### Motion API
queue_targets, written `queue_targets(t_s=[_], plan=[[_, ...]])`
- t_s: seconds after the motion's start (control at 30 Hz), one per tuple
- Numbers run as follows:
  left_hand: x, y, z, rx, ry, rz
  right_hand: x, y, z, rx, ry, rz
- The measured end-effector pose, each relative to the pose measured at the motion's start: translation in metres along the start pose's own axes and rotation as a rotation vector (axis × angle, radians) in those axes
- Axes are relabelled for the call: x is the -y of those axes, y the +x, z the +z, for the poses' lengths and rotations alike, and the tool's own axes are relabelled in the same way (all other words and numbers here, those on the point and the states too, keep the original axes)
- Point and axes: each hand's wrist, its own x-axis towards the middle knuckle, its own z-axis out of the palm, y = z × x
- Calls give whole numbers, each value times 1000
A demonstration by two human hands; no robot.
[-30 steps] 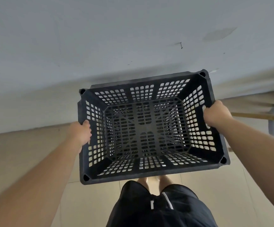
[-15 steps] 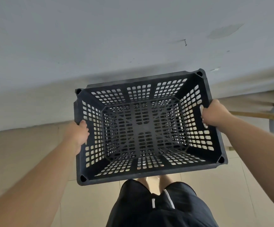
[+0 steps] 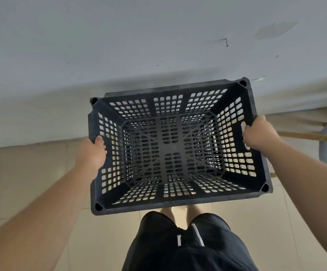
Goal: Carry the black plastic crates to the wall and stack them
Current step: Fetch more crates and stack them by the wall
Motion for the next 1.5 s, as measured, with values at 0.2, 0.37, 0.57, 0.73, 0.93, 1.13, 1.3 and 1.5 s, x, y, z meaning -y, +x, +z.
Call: queue_targets(t_s=[0.2,0.37,0.57,0.73,0.93,1.13,1.3,1.5], plan=[[-3,0,0,-35,64,56,-4,-2,5,-54,-12,-48],[0,-6,2,-66,85,87,-5,-1,4,-44,-23,-74],[-12,-17,-2,-48,215,43,-6,-2,1,19,-39,-63],[-29,-62,-13,-84,651,140,-11,-30,-13,57,-109,-84],[-45,-147,15,93,868,533,-27,-87,-18,-8,-283,-324],[-69,-189,42,204,1042,837,-48,-131,-15,-20,-268,-319],[-82,-202,62,341,1102,1025,-63,-170,-1,-59,-152,-189],[-74,-222,82,516,1202,1202,-99,-221,24,-136,-14,-31]])
